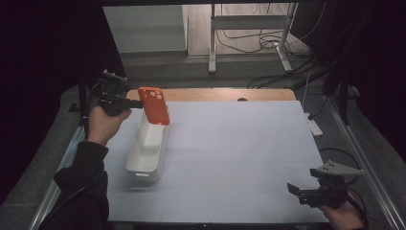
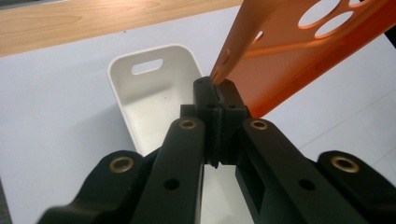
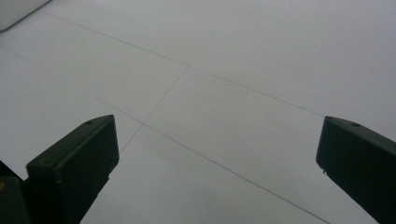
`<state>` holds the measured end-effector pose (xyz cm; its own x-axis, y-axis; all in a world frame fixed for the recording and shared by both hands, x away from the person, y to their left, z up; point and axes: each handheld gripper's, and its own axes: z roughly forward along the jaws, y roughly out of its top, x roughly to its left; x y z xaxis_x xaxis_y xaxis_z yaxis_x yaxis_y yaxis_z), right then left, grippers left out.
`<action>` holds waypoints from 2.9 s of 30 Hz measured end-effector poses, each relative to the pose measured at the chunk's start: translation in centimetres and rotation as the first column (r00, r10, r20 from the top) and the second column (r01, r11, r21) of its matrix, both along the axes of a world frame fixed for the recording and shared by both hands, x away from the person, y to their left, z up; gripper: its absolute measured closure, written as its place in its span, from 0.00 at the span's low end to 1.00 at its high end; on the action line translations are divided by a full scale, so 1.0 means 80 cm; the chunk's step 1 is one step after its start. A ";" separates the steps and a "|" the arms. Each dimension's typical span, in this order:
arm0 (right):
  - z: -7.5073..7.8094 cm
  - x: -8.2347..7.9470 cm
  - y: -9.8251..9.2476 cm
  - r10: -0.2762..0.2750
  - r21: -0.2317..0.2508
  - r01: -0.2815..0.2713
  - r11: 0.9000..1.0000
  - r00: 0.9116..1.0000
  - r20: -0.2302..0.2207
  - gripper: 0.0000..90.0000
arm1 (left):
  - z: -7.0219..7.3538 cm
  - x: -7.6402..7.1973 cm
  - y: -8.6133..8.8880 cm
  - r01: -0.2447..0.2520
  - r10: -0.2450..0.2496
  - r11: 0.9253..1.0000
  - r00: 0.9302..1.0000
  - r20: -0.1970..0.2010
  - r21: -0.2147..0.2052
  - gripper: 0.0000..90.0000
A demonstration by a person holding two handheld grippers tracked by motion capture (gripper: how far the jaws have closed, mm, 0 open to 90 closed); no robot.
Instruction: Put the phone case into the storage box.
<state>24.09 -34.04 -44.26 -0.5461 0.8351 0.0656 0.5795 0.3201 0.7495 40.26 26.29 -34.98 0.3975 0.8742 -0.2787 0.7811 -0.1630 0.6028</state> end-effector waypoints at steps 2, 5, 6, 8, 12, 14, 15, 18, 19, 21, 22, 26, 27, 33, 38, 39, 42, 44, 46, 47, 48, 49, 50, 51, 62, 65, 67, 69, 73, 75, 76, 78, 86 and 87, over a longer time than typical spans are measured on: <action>0.000 0.000 0.000 0.001 -0.001 -0.001 1.000 1.000 -0.001 0.00 | 0.000 0.003 0.002 -0.006 0.006 1.000 1.000 0.001 0.005 0.99; 0.000 -0.001 0.000 0.003 -0.001 -0.003 1.000 1.000 0.002 0.00 | 0.001 0.008 0.005 -0.019 0.019 1.000 1.000 0.002 0.016 0.99; 0.000 -0.001 0.000 0.003 0.000 -0.003 1.000 1.000 0.003 0.00 | 0.001 0.008 0.005 -0.019 0.019 1.000 1.000 0.002 0.016 0.99; 0.000 -0.001 0.000 0.003 0.002 -0.003 1.000 1.000 0.004 0.00 | 0.002 0.012 0.008 -0.029 0.029 0.999 1.000 0.003 0.026 0.99; 0.000 -0.001 0.000 0.002 0.004 -0.002 1.000 1.000 0.003 0.00 | 0.002 0.018 0.012 -0.044 0.044 0.998 0.999 0.004 0.035 0.99; 0.000 -0.001 -0.001 0.002 0.005 -0.002 1.000 1.000 0.003 0.00 | 0.002 0.020 0.014 -0.052 0.051 0.998 0.999 0.005 0.038 0.99; 0.000 -0.001 -0.001 0.004 0.005 -0.004 1.000 1.000 0.003 0.00 | 0.002 0.021 0.015 -0.055 0.055 0.998 0.998 0.004 0.038 0.99; 0.000 -0.001 0.000 0.009 0.001 -0.009 1.000 1.000 0.003 0.00 | -0.001 0.024 0.018 -0.062 0.062 0.997 0.998 0.001 0.037 0.99; 0.000 -0.001 0.000 0.009 0.001 -0.009 1.000 1.000 0.001 0.00 | -0.003 0.026 0.020 -0.069 0.069 0.997 0.998 -0.001 0.038 0.99; 0.000 -0.001 0.001 0.014 -0.005 -0.014 1.000 1.000 -0.002 0.00 | -0.006 0.029 0.023 -0.076 0.076 0.996 0.997 -0.002 0.037 0.99; 0.000 -0.001 0.001 0.014 -0.007 -0.014 1.000 1.000 -0.002 0.00 | -0.008 0.030 0.025 -0.078 0.078 0.996 0.997 -0.004 0.037 0.99; -0.001 -0.001 0.002 0.020 -0.010 -0.020 1.000 1.000 0.002 0.00 | -0.015 0.036 0.029 -0.091 0.091 0.995 0.996 -0.010 0.033 0.99; -0.001 -0.001 0.002 0.020 -0.011 -0.020 1.000 1.000 0.001 0.00 | -0.016 0.038 0.029 -0.092 0.092 0.995 0.996 -0.011 0.031 0.99; -0.001 -0.001 0.002 0.024 -0.013 -0.024 1.000 1.000 -0.001 0.00 | -0.026 0.047 0.027 -0.098 0.098 0.995 0.995 -0.019 0.023 0.99; -0.001 -0.001 0.002 0.027 -0.015 -0.027 1.000 1.000 -0.001 0.00 | -0.035 0.055 0.023 -0.099 0.100 0.995 0.994 -0.031 0.032 0.99; -0.001 -0.001 0.002 0.028 -0.015 -0.028 1.000 1.000 -0.001 0.00 | -0.038 0.056 0.022 -0.101 0.102 0.994 0.994 -0.036 0.032 0.99; -0.001 -0.002 0.002 0.029 -0.014 -0.029 0.999 1.000 -0.001 0.00 | -0.044 0.061 0.021 -0.105 0.107 0.994 0.993 -0.046 0.035 0.99; -0.001 -0.002 0.003 0.029 -0.014 -0.029 0.999 1.000 0.000 0.00 | -0.052 0.064 0.019 -0.106 0.108 0.994 0.993 -0.056 0.038 0.99; -0.001 -0.002 0.003 0.030 -0.013 -0.030 0.999 1.000 0.000 0.00 | -0.057 0.066 0.018 -0.105 0.107 0.994 0.992 -0.062 0.040 0.99; -0.001 -0.002 0.003 0.031 -0.013 -0.031 0.999 1.000 -0.001 0.00 | -0.057 0.066 0.018 -0.105 0.107 0.994 0.992 -0.062 0.040 0.99; -0.001 -0.002 0.003 0.031 -0.013 -0.031 0.999 1.000 -0.001 0.00 | -0.061 0.067 0.017 -0.103 0.106 0.994 0.992 -0.067 0.041 0.99; -0.001 -0.002 0.003 0.032 -0.014 -0.032 0.999 0.999 -0.001 0.00 | -0.065 0.068 0.016 -0.104 0.107 0.994 0.992 -0.071 0.045 0.99; -0.001 -0.002 0.003 0.033 -0.016 -0.033 0.999 0.999 -0.002 0.00 | -0.067 0.069 0.015 -0.101 0.105 0.994 0.992 -0.073 0.049 0.99; -0.001 -0.002 0.003 0.033 -0.018 -0.033 0.999 0.999 -0.001 0.00 | -0.069 0.070 0.015 -0.104 0.107 0.993 0.991 -0.077 0.048 0.99; -0.001 -0.002 0.004 0.041 -0.025 -0.041 0.999 0.999 -0.003 0.00 | -0.096 0.076 0.013 -0.119 0.125 0.991 0.986 -0.109 0.063 0.99; -0.001 -0.002 0.004 0.041 -0.026 -0.041 0.999 0.999 -0.003 0.00 | -0.099 0.077 0.012 -0.115 0.122 0.991 0.986 -0.115 0.065 0.99; -0.001 -0.002 0.004 0.042 -0.026 -0.042 0.999 0.999 -0.004 0.00 | -0.103 0.078 0.011 -0.115 0.122 0.991 0.985 -0.120 0.067 0.99; -0.001 -0.002 0.004 0.042 -0.026 -0.042 0.999 0.999 -0.005 0.00 | -0.105 0.079 0.010 -0.113 0.121 0.991 0.985 -0.126 0.071 0.99; -0.001 -0.002 0.004 0.043 -0.029 -0.043 0.999 0.999 -0.007 0.00 | -0.111 0.081 0.008 -0.115 0.125 0.991 0.983 -0.134 0.074 0.99; -0.001 -0.002 0.004 0.044 -0.029 -0.044 0.999 0.999 -0.008 0.00 | -0.113 0.082 0.007 -0.112 0.122 0.991 0.983 -0.137 0.077 0.99; -0.001 -0.002 0.004 0.044 -0.029 -0.044 0.999 0.999 -0.008 0.00 | -0.114 0.082 0.007 -0.115 0.124 0.990 0.983 -0.138 0.076 0.99; -0.001 -0.002 0.004 0.045 -0.030 -0.045 0.999 0.999 -0.008 0.00 | -0.116 0.083 0.005 -0.113 0.124 0.990 0.982 -0.141 0.082 0.99; -0.001 -0.002 0.004 0.047 -0.030 -0.047 0.998 0.999 -0.006 0.00 | -0.119 0.085 0.002 -0.123 0.132 0.989 0.983 -0.129 0.078 0.97; -0.001 -0.002 0.005 0.047 -0.029 -0.047 0.998 0.999 -0.005 0.01 | -0.118 0.085 0.002 -0.120 0.128 0.990 0.984 -0.121 0.074 0.94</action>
